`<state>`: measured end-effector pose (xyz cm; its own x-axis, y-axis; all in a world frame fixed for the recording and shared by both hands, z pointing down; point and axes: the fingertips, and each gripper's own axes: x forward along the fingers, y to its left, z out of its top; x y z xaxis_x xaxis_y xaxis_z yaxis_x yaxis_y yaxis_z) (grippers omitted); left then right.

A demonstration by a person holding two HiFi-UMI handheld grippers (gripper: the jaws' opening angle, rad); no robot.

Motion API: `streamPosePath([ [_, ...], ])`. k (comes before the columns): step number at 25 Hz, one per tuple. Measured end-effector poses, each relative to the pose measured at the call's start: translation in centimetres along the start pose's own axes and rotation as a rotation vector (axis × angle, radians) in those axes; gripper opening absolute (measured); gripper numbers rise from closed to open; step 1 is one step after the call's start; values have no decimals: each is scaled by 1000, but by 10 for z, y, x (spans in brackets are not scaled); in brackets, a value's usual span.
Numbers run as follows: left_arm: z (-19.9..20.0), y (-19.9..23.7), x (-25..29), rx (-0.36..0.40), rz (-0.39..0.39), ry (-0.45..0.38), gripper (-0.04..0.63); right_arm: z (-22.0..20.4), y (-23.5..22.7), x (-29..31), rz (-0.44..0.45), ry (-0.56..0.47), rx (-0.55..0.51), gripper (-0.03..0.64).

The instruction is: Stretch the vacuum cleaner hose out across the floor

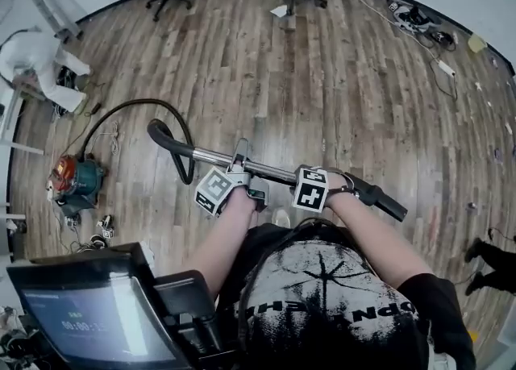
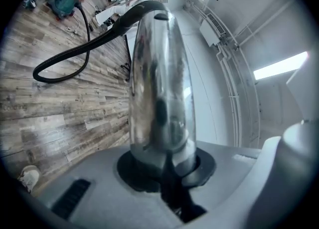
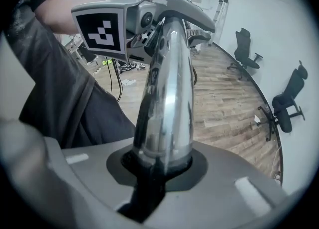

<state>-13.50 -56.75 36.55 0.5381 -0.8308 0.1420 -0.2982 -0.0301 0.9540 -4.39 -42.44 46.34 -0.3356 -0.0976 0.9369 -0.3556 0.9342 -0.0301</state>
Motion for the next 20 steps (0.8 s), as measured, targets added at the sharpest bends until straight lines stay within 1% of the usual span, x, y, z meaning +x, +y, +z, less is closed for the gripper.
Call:
streamPosePath([
  [4, 20, 5, 0, 0, 71, -93, 54, 12, -14, 4, 92, -20, -89, 81],
  [7, 31, 11, -6, -15, 134, -183, 55, 16, -21, 5, 171, -25, -176, 81],
  [10, 33, 12, -19, -23, 165, -283, 55, 13, -24, 3, 224, -28, -266, 81],
  [12, 25, 7, -30, -19, 171, -349, 57, 4, -21, -1, 265, -30, -325, 81],
  [13, 19, 3, -35, -16, 171, -384, 57, -2, -17, -4, 299, -33, -348, 81],
  [16, -5, -8, -51, -6, 169, -500, 55, -28, 7, -16, 446, -55, -391, 80],
  [17, -15, -9, -55, -6, 170, -534, 55, -38, 10, -19, 467, -54, -411, 81],
  [20, -45, -12, -63, -11, 175, -599, 52, -72, 3, -22, 436, -23, -474, 81],
])
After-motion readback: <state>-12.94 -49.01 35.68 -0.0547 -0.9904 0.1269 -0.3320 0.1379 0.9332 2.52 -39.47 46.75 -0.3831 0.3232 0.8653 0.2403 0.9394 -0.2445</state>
